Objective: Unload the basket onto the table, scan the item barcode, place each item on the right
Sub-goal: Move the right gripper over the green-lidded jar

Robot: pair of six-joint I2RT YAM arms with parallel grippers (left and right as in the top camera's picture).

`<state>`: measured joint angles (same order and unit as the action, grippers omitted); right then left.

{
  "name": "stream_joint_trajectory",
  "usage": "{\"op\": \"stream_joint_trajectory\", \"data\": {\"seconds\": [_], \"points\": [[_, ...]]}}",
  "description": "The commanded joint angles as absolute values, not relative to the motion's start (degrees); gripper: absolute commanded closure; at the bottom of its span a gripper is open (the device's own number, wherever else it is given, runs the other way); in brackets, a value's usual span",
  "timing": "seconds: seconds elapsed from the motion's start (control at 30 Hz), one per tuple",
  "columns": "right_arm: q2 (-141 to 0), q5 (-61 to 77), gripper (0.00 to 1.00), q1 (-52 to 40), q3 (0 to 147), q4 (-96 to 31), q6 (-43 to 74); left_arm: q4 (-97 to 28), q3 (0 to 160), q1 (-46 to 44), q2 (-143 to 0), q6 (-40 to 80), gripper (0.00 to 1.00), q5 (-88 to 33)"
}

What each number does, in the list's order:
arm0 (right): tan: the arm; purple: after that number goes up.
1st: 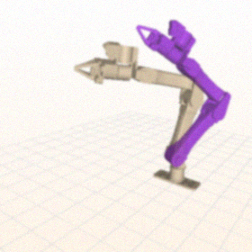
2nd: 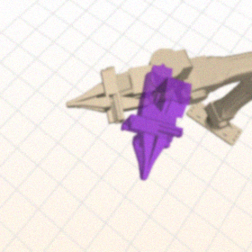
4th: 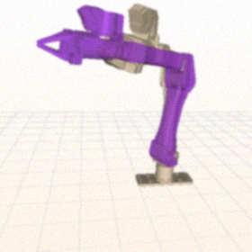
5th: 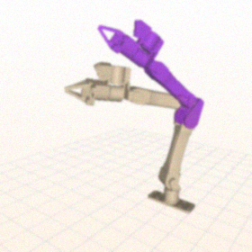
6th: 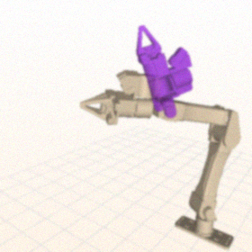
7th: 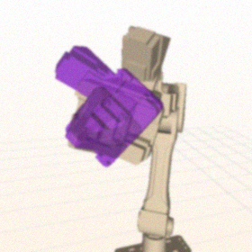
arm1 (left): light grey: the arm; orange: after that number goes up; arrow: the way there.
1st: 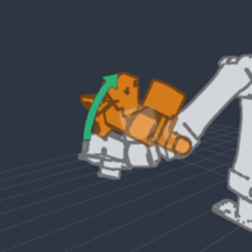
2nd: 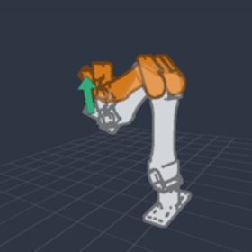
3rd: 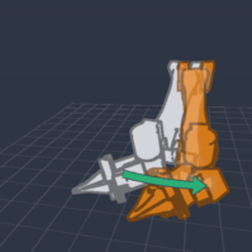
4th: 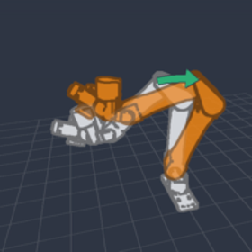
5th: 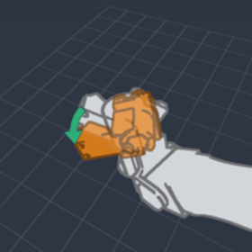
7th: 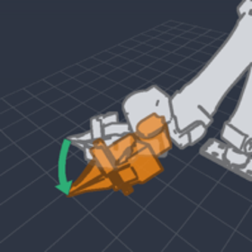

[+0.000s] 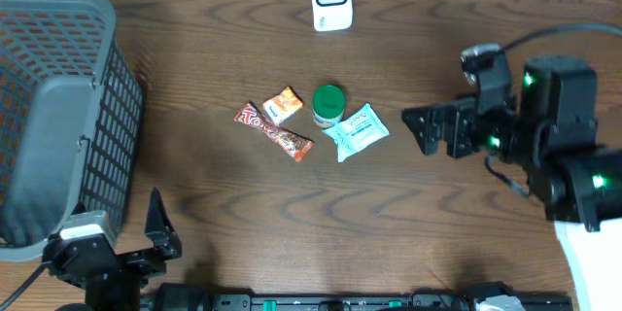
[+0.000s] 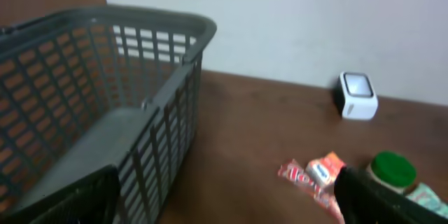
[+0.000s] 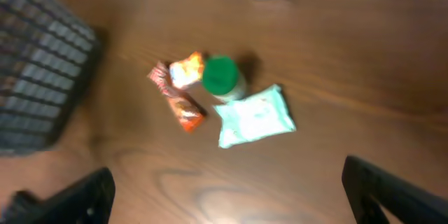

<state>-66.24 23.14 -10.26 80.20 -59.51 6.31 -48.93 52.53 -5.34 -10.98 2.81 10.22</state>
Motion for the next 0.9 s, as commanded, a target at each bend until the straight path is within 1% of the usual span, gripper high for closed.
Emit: {"op": "stream_joint_trajectory", "data": {"seconds": [0.0,0.1,0.23,0.33,0.4,0.5,0.63,0.87], "points": [[-69.36,27.77,0.01,-11.46,81.69,-60.4,8.14,-50.19,52.71,-5.17,-10.72,2.9,0.02,9.52],[-71.66,30.46,0.01,-11.53,81.23,-56.12,8.88,-50.35,52.71,-5.17,-10.72,2.9,0.02,9.43],[-75.22,27.7,0.01,-12.69,81.28,-52.69,23.24,-50.22,51.46,-5.17,-10.72,3.64,0.02,9.39],[-79.07,20.97,0.01,-15.79,81.38,-52.49,29.8,-50.26,49.39,-5.17,-10.72,5.76,0.02,9.39],[-82.02,13.89,0.01,-18.92,81.73,-52.47,35.35,-50.06,47.81,-5.17,-10.72,5.78,0.02,9.39],[-86.17,7.31,0.01,-22.94,83.07,-52.75,42.96,-50.09,45.78,-5.17,-10.72,5.89,0.02,9.37],[-92.14,6.15,0.01,-25.74,86.43,-52.73,50.33,-50.09,43.81,-5.17,-10.72,5.89,0.02,8.1],[-99.77,4.73,0.01,-27.11,93.21,-54.22,59.4,-50.11,43.48,-5.15,-10.72,5.87,0.02,8.12]]}}
